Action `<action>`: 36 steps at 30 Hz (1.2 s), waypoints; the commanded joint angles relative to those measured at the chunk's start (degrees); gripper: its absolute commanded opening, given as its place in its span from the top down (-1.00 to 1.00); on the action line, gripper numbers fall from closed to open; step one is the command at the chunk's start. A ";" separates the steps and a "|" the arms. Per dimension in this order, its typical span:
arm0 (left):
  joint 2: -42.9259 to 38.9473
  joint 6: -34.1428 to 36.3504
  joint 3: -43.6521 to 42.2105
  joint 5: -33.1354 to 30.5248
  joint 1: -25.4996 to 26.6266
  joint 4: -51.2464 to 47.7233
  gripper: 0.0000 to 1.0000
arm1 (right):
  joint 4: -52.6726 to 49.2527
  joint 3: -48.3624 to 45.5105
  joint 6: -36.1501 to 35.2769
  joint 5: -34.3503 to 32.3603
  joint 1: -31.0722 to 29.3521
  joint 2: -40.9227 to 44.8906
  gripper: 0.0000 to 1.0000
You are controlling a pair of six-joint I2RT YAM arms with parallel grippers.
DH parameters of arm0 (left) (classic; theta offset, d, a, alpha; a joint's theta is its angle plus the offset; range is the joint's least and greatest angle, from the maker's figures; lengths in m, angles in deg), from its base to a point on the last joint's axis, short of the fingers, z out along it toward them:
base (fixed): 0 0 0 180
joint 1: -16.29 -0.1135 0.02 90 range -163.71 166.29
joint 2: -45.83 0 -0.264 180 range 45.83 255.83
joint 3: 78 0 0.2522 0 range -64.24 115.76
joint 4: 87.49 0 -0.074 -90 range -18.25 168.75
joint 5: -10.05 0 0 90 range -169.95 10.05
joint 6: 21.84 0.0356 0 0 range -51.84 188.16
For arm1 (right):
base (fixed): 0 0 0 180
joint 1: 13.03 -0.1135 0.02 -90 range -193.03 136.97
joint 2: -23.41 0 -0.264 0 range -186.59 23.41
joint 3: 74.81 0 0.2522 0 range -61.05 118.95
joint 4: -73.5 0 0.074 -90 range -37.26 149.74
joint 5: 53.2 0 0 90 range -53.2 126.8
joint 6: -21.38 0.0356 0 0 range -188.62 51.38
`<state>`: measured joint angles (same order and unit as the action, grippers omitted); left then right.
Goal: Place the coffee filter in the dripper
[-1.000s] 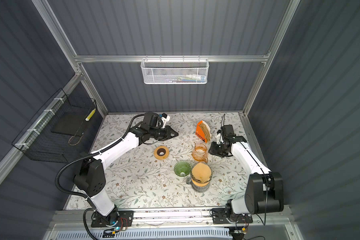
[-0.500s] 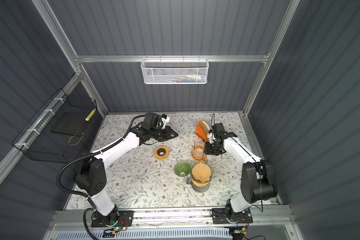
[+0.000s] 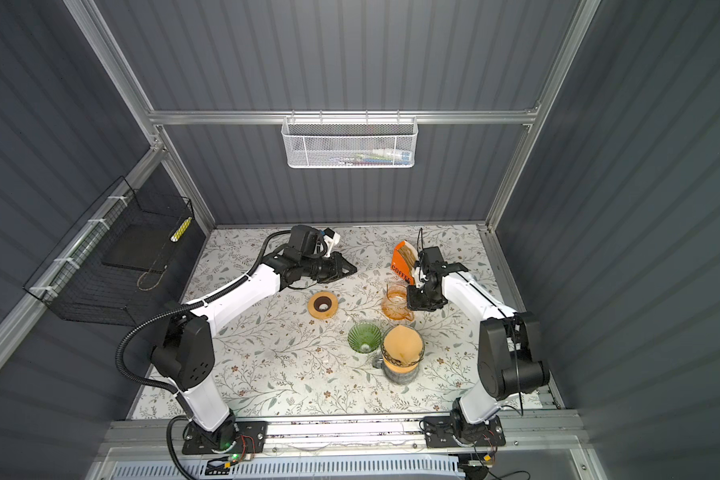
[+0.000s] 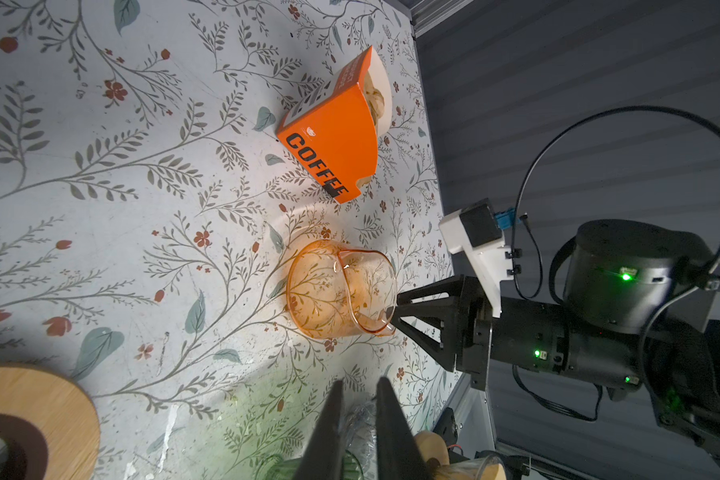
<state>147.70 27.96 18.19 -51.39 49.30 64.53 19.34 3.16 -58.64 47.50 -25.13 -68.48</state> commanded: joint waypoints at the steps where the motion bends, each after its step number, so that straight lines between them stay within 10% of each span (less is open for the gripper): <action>1: 0.87 -0.78 0.67 0.54 0.12 0.18 0.67 | -1.43 1.27 -1.00 -1.05 -0.28 -1.15 0.32; 36: -0.88 -0.97 -0.96 0.45 0.74 0.68 0.68 | -1.78 0.47 1.53 0.85 -5.49 0.97 0.28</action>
<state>147.74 27.37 17.65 -51.39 49.63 64.88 18.14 3.49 -57.92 48.13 -29.68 -66.34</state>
